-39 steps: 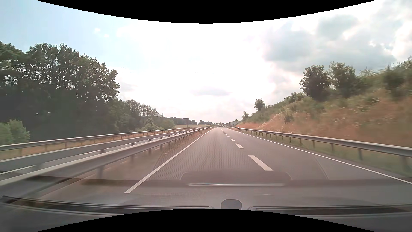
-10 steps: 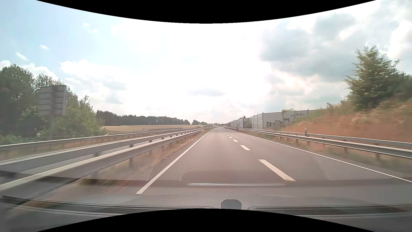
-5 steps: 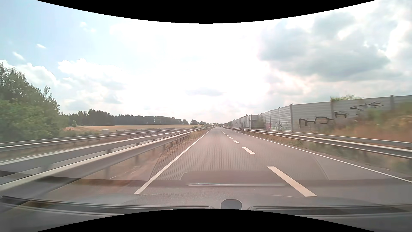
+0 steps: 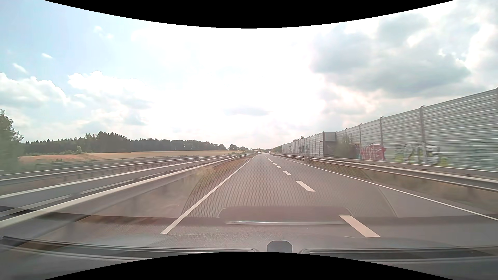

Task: Follow the waypoints while adhering to traffic rules and regulations

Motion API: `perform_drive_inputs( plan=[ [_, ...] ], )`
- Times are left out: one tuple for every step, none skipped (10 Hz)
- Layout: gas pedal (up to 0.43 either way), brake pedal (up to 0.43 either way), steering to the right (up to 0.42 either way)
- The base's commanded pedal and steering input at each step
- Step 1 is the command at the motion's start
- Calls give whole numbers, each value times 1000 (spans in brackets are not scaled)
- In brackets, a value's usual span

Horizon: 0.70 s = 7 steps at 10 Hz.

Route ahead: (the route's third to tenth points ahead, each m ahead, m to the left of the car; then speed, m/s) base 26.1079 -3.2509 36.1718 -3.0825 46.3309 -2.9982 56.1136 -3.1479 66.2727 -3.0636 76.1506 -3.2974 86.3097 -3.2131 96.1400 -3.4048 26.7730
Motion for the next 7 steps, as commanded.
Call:
perform_drive_inputs(
  plan=[
    [248,0,-1],
    [248,0,-1],
    [248,0,-1],
    [248,0,-1],
    [248,0,-1],
    [248,0,-1],
    [248,0,-1]
  ],
)
